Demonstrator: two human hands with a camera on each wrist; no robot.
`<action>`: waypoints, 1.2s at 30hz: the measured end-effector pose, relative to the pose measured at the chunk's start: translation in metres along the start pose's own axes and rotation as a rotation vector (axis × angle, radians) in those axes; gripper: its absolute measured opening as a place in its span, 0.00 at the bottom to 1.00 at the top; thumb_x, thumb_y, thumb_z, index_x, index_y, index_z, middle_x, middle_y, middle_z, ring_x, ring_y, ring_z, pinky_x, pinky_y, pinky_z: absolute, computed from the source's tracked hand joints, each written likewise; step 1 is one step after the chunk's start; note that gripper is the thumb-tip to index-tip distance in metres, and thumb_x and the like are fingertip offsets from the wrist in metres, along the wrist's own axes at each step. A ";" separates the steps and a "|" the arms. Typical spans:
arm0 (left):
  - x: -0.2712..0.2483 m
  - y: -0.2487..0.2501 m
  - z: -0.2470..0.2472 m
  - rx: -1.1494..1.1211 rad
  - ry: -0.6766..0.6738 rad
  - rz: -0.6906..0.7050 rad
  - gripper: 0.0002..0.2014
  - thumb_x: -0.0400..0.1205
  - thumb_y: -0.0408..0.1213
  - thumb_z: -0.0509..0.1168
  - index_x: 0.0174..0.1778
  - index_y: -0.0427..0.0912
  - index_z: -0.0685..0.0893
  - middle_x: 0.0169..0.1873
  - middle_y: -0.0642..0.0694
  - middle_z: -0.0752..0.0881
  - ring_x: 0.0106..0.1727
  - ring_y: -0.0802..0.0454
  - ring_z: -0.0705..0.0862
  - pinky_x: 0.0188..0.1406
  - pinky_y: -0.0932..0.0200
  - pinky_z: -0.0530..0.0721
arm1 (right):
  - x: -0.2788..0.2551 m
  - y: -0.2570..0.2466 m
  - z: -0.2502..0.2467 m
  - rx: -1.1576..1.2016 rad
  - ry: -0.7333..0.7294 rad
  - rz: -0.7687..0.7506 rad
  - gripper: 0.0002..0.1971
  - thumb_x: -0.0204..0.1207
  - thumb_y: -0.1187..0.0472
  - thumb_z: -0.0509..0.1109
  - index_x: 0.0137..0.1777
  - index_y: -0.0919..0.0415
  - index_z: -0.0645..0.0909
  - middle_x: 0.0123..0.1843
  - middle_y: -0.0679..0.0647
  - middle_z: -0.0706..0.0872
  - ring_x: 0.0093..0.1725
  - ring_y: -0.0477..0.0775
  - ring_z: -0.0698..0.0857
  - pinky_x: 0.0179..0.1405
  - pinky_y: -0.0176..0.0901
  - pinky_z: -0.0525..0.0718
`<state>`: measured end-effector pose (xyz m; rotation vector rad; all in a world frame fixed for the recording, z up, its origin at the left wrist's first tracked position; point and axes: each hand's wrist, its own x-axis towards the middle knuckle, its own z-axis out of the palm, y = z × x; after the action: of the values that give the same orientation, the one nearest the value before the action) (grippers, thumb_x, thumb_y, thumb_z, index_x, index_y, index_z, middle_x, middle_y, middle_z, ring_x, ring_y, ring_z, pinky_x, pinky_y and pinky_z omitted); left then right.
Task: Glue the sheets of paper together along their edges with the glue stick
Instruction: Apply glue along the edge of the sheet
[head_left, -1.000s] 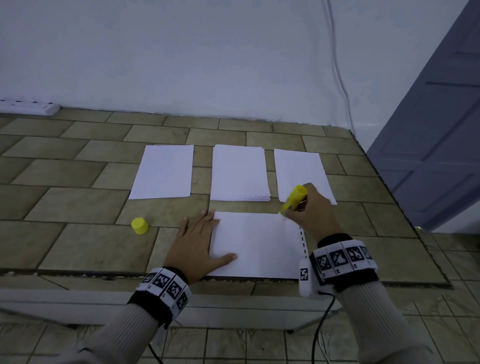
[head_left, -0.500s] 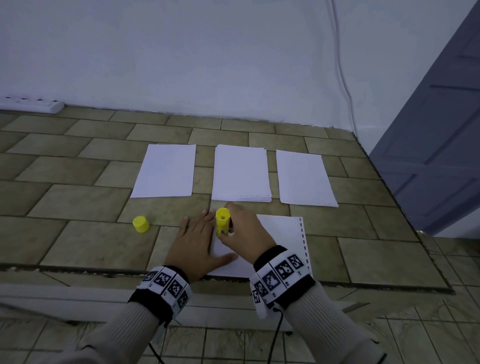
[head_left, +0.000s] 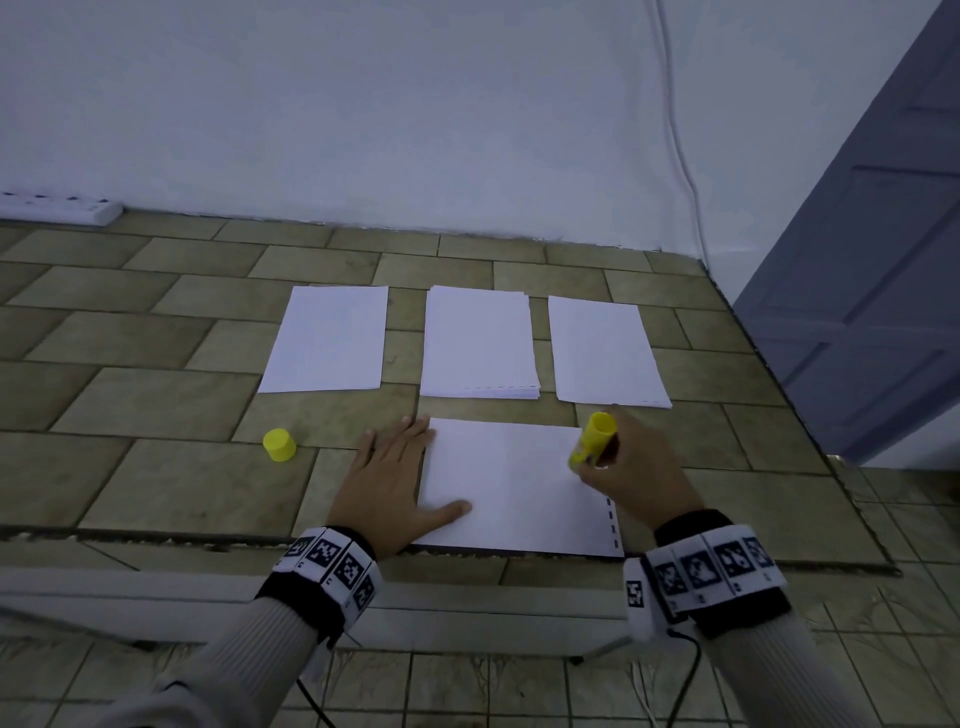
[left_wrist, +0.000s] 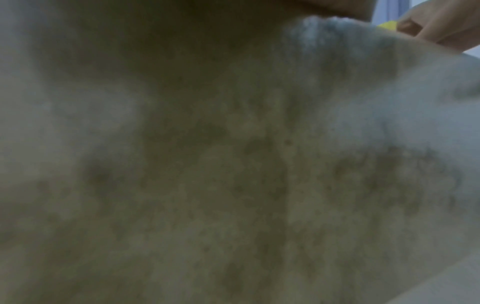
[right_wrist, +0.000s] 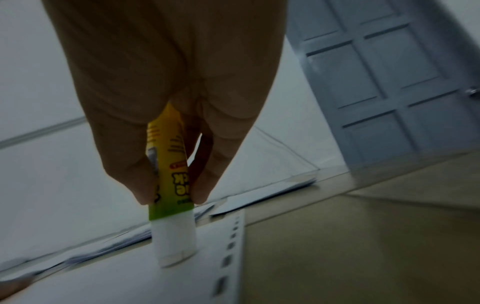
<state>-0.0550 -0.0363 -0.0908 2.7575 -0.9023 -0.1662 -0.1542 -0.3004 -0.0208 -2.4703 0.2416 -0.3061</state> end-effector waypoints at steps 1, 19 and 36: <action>0.000 0.000 0.000 -0.023 0.009 0.002 0.57 0.66 0.84 0.37 0.85 0.49 0.54 0.86 0.54 0.51 0.85 0.59 0.44 0.84 0.46 0.37 | -0.001 0.007 -0.005 -0.011 0.010 0.021 0.09 0.69 0.67 0.73 0.34 0.62 0.75 0.31 0.53 0.81 0.32 0.52 0.80 0.32 0.30 0.78; -0.001 0.001 -0.003 0.029 -0.031 0.050 0.67 0.56 0.90 0.40 0.86 0.47 0.53 0.86 0.51 0.45 0.85 0.56 0.38 0.83 0.40 0.35 | -0.004 -0.073 0.063 0.242 -0.236 -0.207 0.11 0.68 0.63 0.75 0.43 0.59 0.75 0.44 0.53 0.83 0.43 0.52 0.83 0.46 0.53 0.84; -0.001 0.001 -0.005 0.043 -0.087 0.035 0.70 0.53 0.91 0.40 0.86 0.46 0.48 0.86 0.50 0.41 0.85 0.56 0.36 0.83 0.40 0.35 | -0.013 -0.037 0.030 0.172 -0.308 -0.217 0.10 0.66 0.61 0.74 0.44 0.57 0.76 0.42 0.52 0.82 0.41 0.52 0.82 0.43 0.54 0.84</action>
<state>-0.0561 -0.0356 -0.0859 2.7913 -0.9871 -0.2659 -0.1548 -0.2516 -0.0235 -2.3342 -0.1759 -0.0300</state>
